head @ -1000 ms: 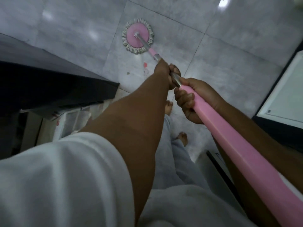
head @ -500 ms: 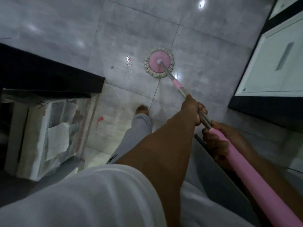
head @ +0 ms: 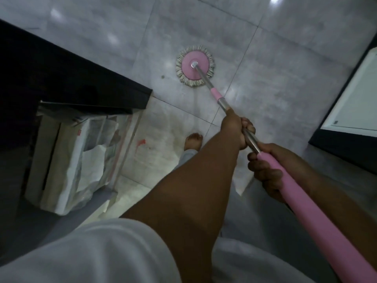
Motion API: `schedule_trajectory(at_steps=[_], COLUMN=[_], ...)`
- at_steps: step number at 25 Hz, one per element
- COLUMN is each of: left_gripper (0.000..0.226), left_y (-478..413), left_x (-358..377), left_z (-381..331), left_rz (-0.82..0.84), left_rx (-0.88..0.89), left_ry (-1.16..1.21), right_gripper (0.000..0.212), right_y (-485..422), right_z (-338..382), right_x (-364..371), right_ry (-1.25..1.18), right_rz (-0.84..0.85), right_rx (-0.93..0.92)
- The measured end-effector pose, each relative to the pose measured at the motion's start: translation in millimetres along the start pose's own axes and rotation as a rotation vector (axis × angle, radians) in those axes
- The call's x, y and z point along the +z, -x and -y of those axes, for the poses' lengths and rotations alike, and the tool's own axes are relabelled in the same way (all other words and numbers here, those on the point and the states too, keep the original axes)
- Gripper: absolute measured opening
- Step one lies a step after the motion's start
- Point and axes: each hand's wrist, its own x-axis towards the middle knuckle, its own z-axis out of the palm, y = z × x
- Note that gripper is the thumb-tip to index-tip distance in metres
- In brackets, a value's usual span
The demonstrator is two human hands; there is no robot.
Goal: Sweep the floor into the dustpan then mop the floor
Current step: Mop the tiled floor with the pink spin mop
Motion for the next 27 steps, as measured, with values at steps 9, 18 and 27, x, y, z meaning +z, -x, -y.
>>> schedule_trajectory(at_steps=[9, 18, 27], left_gripper=[0.053, 0.054, 0.060], left_y=[6, -6, 4], left_x=[-48, -80, -107], left_z=[-144, -134, 63], left_rz=[-0.028, 0.005, -0.013], left_rx=[0.144, 0.202, 0.047], left_ry=[-0.042, -0.036, -0.185], right_gripper=[0.028, 0.034, 0.025], right_y=[-93, -112, -26], right_z=[25, -1, -129], right_x=[116, 99, -41], right_ry=[0.123, 0.135, -0.077], right_rz=[0.059, 0.091, 0.063], right_rx=[0.004, -0.047, -0.112])
